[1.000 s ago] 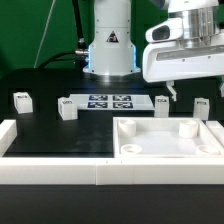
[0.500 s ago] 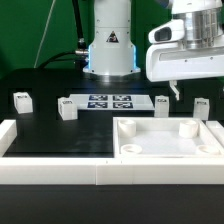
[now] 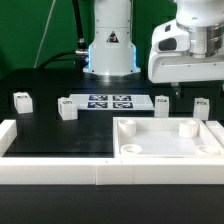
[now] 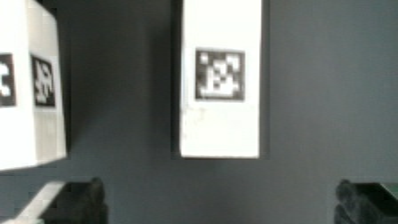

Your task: Assemble one leg

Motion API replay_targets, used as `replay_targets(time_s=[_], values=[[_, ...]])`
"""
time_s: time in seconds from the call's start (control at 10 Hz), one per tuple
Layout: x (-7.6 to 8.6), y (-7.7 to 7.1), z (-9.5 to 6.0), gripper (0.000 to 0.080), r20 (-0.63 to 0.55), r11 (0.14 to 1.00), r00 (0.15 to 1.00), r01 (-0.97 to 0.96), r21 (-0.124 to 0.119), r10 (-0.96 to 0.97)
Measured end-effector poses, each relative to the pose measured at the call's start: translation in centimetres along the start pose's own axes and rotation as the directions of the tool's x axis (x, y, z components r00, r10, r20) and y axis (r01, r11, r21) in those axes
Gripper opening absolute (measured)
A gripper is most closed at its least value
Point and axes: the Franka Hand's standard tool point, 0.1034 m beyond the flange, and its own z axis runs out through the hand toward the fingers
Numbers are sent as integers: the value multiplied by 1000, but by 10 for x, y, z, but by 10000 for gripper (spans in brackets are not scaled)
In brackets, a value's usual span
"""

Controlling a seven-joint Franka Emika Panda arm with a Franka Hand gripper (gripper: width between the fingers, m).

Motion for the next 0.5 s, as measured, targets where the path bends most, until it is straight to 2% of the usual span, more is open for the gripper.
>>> replay_targets(time_s=[0.1, 0.3, 0.4, 0.5], values=[[0, 0, 1, 649, 63, 1000, 998, -6, -3, 6], [-1, 3, 2, 649, 266, 1000, 964, -11, -20, 16], [-1, 5, 3, 649, 321, 1000, 947, -13, -25, 20], [-7, 7, 7, 649, 417, 999, 908, -20, -42, 36]])
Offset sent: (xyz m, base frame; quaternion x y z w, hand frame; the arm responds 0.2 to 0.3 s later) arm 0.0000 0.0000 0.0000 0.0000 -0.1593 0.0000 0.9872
